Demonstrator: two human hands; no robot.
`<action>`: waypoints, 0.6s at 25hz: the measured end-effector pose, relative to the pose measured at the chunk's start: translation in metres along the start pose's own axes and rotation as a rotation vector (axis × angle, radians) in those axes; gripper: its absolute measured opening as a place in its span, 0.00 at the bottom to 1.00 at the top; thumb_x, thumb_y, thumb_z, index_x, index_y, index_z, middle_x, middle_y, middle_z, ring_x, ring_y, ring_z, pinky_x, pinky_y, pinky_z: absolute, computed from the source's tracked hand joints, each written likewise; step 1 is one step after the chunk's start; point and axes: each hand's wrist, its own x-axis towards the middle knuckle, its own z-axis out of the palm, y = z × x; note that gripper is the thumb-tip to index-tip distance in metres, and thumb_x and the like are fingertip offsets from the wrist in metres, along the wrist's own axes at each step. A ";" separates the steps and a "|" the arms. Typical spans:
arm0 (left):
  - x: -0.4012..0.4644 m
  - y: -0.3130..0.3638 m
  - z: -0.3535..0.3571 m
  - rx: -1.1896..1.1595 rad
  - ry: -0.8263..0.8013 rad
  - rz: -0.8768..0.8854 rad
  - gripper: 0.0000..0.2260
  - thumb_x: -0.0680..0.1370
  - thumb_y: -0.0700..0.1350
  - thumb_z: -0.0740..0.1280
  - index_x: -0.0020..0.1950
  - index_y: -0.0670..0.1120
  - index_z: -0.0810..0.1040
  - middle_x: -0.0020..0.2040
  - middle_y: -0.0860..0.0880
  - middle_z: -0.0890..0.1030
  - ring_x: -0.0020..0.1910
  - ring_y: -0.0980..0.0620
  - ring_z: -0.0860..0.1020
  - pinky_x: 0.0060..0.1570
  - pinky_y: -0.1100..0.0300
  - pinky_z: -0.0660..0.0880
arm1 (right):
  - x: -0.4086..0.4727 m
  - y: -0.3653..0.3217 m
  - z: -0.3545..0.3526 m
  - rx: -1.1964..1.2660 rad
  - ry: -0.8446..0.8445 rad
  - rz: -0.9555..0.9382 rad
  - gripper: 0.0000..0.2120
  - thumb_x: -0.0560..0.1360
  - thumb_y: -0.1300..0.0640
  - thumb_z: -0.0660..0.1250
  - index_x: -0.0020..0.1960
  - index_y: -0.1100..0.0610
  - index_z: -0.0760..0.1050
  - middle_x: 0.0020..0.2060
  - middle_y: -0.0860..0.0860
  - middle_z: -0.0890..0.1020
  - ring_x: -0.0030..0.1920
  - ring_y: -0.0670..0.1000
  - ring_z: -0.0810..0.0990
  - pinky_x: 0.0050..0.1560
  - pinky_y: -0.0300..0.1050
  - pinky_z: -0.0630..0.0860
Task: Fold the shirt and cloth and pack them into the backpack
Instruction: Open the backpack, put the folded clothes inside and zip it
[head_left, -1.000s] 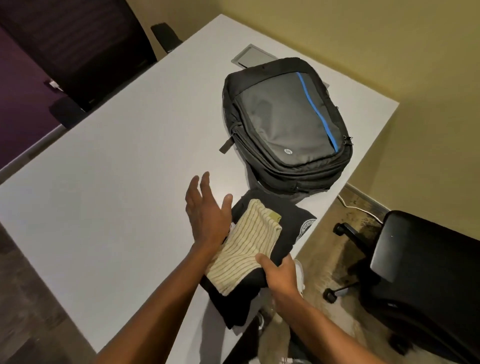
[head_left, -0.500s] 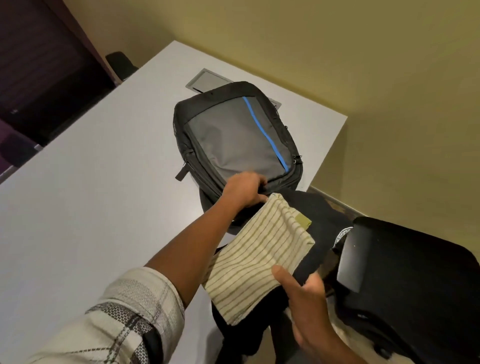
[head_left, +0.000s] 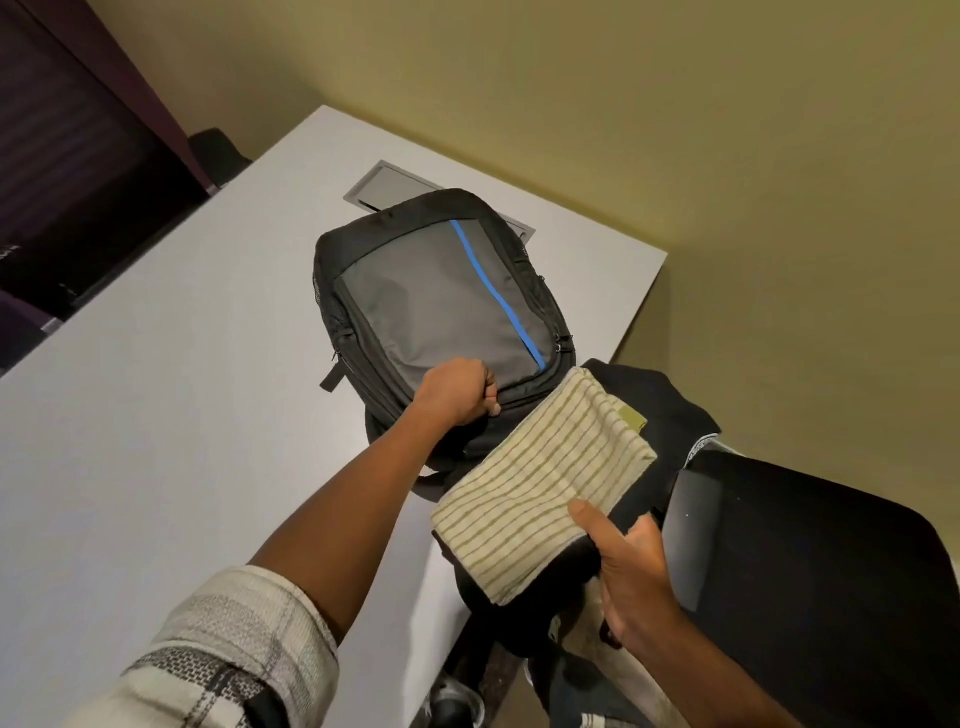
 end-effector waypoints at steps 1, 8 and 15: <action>0.000 0.000 -0.006 -0.031 0.021 -0.001 0.05 0.74 0.47 0.74 0.40 0.48 0.83 0.33 0.57 0.80 0.41 0.52 0.80 0.40 0.59 0.71 | 0.004 0.000 -0.001 0.022 -0.017 0.007 0.25 0.71 0.62 0.75 0.66 0.58 0.74 0.58 0.54 0.84 0.58 0.55 0.83 0.52 0.47 0.83; -0.015 0.008 -0.081 -0.076 0.328 0.049 0.07 0.77 0.53 0.70 0.43 0.51 0.80 0.37 0.57 0.80 0.39 0.55 0.77 0.41 0.57 0.71 | 0.027 -0.014 0.020 0.190 -0.169 0.023 0.51 0.52 0.45 0.87 0.70 0.56 0.71 0.65 0.56 0.80 0.65 0.57 0.79 0.66 0.58 0.74; -0.016 0.018 -0.153 -0.052 0.477 0.058 0.06 0.77 0.53 0.70 0.43 0.53 0.79 0.38 0.57 0.80 0.42 0.54 0.78 0.41 0.57 0.69 | 0.064 -0.029 0.067 0.344 -0.234 0.126 0.31 0.63 0.56 0.77 0.65 0.54 0.75 0.59 0.53 0.84 0.61 0.52 0.82 0.61 0.48 0.79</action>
